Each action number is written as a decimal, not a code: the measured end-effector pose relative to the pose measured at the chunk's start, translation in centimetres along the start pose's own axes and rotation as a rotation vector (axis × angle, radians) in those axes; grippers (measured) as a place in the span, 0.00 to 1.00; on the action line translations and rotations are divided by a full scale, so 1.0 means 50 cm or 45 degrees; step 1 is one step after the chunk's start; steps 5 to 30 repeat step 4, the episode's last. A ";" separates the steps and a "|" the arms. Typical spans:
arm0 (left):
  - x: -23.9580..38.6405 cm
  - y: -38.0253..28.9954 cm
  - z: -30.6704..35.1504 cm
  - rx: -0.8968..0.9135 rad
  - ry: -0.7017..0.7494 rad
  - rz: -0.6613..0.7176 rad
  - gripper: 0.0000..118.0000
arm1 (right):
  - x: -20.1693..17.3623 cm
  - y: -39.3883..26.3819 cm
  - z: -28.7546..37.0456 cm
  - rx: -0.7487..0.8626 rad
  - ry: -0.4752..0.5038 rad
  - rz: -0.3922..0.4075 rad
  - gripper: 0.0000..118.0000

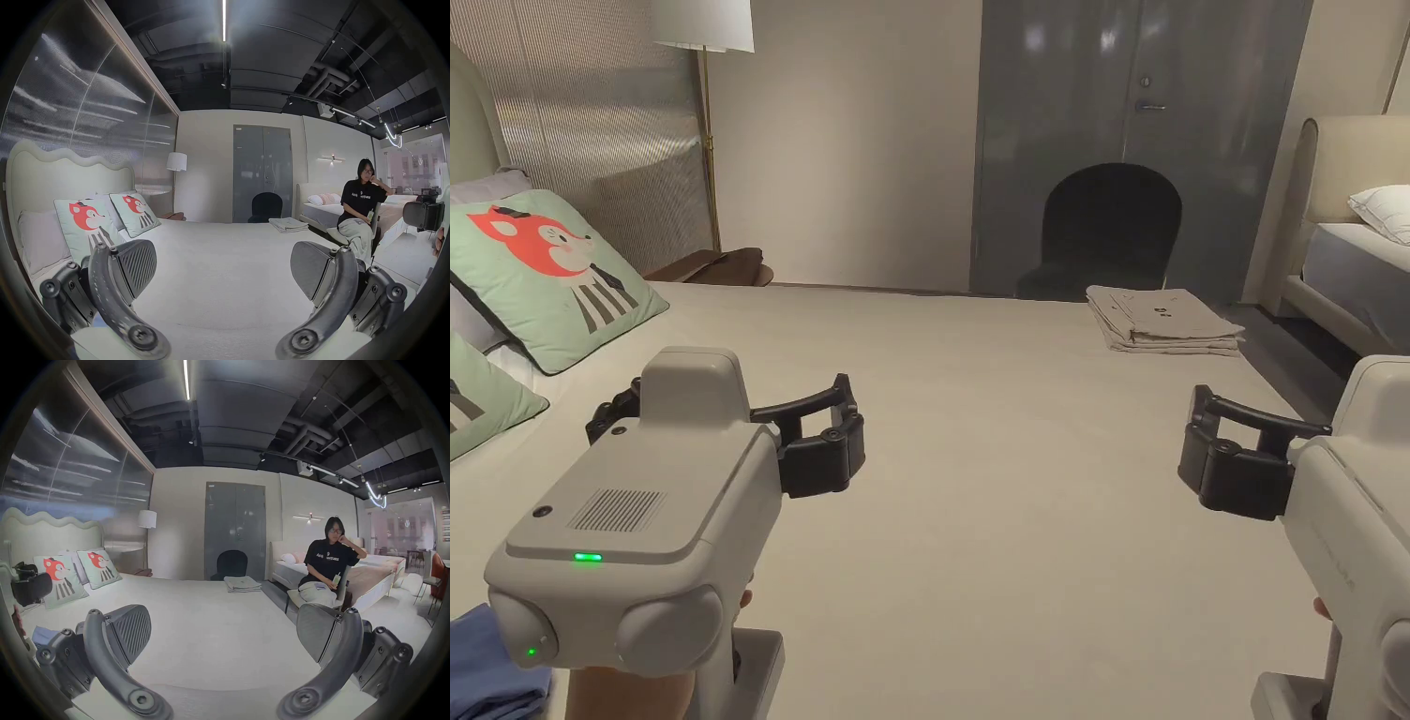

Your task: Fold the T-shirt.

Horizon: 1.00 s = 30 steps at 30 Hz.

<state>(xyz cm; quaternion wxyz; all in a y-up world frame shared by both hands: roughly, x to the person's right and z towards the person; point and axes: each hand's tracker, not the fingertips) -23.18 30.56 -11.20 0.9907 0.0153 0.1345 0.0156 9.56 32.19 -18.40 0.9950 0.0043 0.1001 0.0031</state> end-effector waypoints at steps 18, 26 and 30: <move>0.001 0.000 -0.001 -0.003 0.000 0.003 0.93 | -0.008 0.004 -0.003 -0.037 -0.045 0.011 0.99; 0.001 0.000 -0.001 -0.003 0.000 0.003 0.93 | -0.008 0.004 -0.003 -0.037 -0.045 0.011 0.99; 0.001 0.000 -0.001 -0.003 0.000 0.003 0.93 | -0.008 0.004 -0.003 -0.037 -0.045 0.011 0.99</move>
